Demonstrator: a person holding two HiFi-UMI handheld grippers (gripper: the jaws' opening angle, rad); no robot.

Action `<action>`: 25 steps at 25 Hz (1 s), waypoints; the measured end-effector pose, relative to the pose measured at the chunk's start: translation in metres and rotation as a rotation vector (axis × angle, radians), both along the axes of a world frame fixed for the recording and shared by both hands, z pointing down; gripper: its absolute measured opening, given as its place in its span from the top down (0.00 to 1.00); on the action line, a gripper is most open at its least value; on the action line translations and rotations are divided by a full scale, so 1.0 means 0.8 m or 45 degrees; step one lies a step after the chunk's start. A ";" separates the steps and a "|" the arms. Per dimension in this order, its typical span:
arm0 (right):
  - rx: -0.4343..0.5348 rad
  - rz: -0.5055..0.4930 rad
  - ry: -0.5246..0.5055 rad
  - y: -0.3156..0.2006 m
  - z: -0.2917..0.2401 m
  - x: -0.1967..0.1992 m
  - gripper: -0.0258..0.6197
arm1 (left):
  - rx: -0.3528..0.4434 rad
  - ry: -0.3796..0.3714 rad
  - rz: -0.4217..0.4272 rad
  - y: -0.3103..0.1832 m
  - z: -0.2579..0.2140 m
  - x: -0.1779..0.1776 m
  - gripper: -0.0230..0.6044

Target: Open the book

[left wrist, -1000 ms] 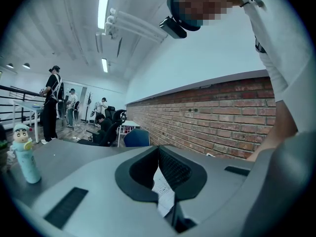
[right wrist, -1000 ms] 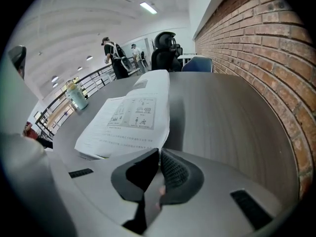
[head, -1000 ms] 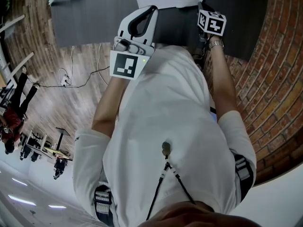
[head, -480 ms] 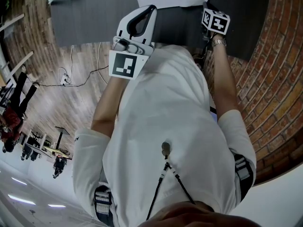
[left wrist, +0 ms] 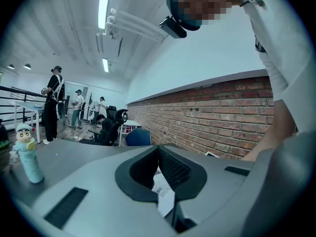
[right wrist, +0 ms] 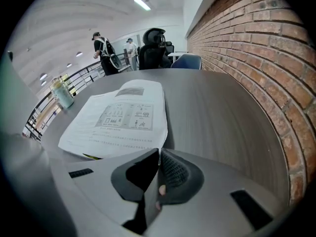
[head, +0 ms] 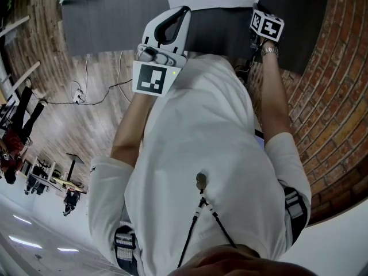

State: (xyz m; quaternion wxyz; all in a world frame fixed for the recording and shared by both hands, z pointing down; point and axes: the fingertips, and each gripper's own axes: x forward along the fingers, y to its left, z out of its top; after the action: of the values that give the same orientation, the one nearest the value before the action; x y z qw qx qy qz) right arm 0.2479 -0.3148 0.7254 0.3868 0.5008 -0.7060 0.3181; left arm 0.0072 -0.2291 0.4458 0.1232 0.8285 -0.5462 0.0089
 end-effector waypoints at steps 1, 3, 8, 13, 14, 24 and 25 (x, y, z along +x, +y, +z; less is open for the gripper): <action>-0.001 0.003 0.008 -0.002 0.002 0.003 0.90 | -0.001 0.001 -0.004 0.000 0.001 -0.001 0.93; -0.006 0.012 0.020 -0.004 0.007 0.008 0.90 | -0.003 0.002 -0.009 0.001 0.001 -0.002 0.93; -0.017 0.026 0.033 -0.007 0.015 0.015 0.90 | -0.004 -0.004 -0.015 0.006 0.003 -0.002 0.93; -0.047 0.068 0.006 -0.011 0.022 0.016 0.90 | -0.001 -0.003 -0.021 0.006 0.000 -0.006 0.93; -0.051 0.071 0.005 -0.012 0.023 0.016 0.90 | -0.002 -0.001 -0.023 0.007 0.000 -0.007 0.93; -0.088 0.096 0.032 -0.013 0.024 0.016 0.90 | -0.007 -0.005 -0.028 0.014 0.000 -0.011 0.93; -0.088 0.093 0.041 -0.013 0.024 0.015 0.90 | -0.005 -0.006 -0.027 0.015 0.000 -0.012 0.93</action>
State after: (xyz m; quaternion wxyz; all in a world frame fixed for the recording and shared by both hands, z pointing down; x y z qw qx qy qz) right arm 0.2603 -0.3251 0.7442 0.4033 0.5176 -0.6696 0.3480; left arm -0.0024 -0.2173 0.4457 0.1238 0.8223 -0.5554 0.0106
